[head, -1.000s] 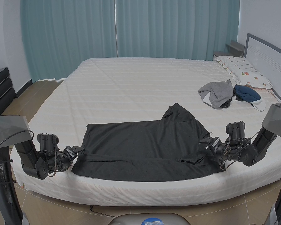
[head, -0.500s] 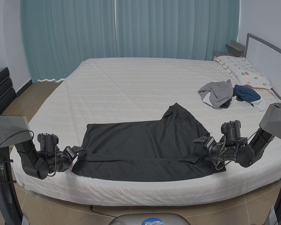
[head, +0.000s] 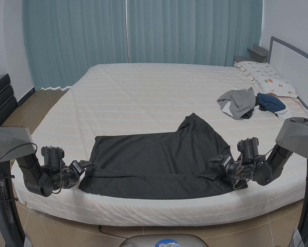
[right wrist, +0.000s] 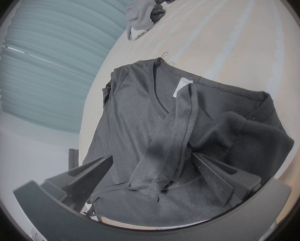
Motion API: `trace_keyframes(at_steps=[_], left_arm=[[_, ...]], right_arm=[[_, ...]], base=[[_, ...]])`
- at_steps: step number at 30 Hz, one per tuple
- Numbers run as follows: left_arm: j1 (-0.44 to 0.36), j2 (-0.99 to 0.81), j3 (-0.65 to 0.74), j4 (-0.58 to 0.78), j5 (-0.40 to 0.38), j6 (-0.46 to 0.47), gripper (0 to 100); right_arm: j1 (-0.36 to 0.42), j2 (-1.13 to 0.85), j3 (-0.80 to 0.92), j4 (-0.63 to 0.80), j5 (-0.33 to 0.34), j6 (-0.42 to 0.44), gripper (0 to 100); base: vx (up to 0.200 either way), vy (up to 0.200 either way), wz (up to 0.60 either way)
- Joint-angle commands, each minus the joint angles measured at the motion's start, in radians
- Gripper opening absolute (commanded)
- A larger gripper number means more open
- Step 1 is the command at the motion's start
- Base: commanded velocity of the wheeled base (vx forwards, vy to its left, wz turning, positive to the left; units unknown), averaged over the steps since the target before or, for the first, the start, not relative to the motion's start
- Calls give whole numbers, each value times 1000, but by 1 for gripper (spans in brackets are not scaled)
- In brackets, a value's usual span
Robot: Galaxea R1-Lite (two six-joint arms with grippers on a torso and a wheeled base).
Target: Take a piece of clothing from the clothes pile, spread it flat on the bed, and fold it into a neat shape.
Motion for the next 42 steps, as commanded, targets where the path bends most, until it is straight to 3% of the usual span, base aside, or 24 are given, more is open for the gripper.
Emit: trace_keyframes(at_steps=[1, 9, 26, 42], left_arm=[[1, 0, 0, 0, 1, 0, 100], [-1, 0, -1, 0, 1, 0, 100], [-2, 6, 0, -3, 2, 8, 100], [-1, 6, -1, -3, 2, 6, 100]], right_arm=[[1, -37, 14, 5, 1, -1, 100], [10, -128, 46, 13, 2, -7, 100], [13, 4, -40, -1, -8, -6, 100], [13, -25, 26, 1, -10, -9, 100]], base=[[0, 0, 0], [0, 0, 0], [0, 0, 0], [0, 0, 0]])
